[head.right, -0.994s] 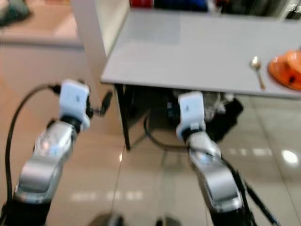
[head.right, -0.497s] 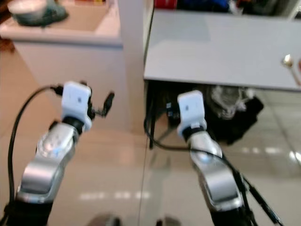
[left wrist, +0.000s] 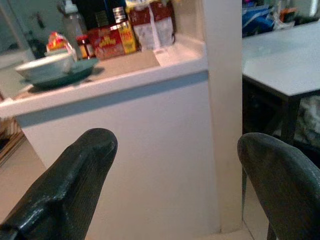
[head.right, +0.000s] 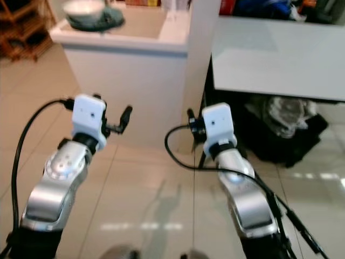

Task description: Setting the table

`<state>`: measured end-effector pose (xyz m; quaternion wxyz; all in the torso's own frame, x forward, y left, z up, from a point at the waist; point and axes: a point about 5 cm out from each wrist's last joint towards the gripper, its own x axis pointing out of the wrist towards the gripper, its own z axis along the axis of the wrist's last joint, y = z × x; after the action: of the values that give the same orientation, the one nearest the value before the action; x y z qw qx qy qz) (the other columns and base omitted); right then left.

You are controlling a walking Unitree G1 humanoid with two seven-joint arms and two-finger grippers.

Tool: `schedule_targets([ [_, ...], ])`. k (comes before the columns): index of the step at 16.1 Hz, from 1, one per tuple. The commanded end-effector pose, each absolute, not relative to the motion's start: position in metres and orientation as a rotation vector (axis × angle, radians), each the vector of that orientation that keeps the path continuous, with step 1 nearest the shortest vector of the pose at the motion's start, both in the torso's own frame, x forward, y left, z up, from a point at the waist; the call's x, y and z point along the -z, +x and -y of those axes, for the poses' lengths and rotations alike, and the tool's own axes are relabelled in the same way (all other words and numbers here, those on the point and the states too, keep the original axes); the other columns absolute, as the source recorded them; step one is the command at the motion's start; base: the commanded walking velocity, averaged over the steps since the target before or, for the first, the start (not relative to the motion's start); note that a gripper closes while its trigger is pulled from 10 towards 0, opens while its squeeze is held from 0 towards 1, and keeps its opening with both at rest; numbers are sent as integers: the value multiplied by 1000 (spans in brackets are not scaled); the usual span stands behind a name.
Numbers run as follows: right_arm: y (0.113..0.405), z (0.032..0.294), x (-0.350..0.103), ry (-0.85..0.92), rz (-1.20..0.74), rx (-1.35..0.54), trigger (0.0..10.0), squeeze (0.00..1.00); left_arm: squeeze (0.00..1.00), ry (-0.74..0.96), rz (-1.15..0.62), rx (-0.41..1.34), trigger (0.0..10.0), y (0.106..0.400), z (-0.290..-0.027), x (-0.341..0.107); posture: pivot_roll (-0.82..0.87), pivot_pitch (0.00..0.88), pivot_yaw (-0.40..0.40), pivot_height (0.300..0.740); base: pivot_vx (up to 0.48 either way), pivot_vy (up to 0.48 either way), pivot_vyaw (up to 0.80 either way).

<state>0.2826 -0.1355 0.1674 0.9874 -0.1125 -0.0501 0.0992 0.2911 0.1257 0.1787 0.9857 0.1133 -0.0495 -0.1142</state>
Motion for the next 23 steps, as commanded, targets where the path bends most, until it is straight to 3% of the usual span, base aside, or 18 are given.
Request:
schedule_targets([
  [1, 283, 134, -173, -223, 128, -205, 10000, 0, 0, 240, 104, 212, 10000, 291, -129, -179, -2, 45, -6, 740, 0, 480, 0],
  [6, 282, 136, -175, -235, 133, -213, 10000, 0, 0, 208, 111, 217, 10000, 291, -128, -180, -21, 49, -4, 740, 0, 480, 0],
  [11, 284, 133, -176, -189, 133, -195, 10000, 0, 0, 216, 113, 276, 10000, 288, -120, -181, -7, 50, -4, 740, 0, 0, 0],
  [19, 281, 128, -174, -246, 121, -252, 10000, 0, 0, 216, 125, 267, 10000, 292, -123, -183, -17, 47, 2, 740, 432, 0, 0],
  [23, 283, 130, -177, -261, 126, -254, 10000, 0, 0, 212, 130, 270, 10000, 293, -119, -184, -16, 48, 2, 740, 480, 0, 706],
])
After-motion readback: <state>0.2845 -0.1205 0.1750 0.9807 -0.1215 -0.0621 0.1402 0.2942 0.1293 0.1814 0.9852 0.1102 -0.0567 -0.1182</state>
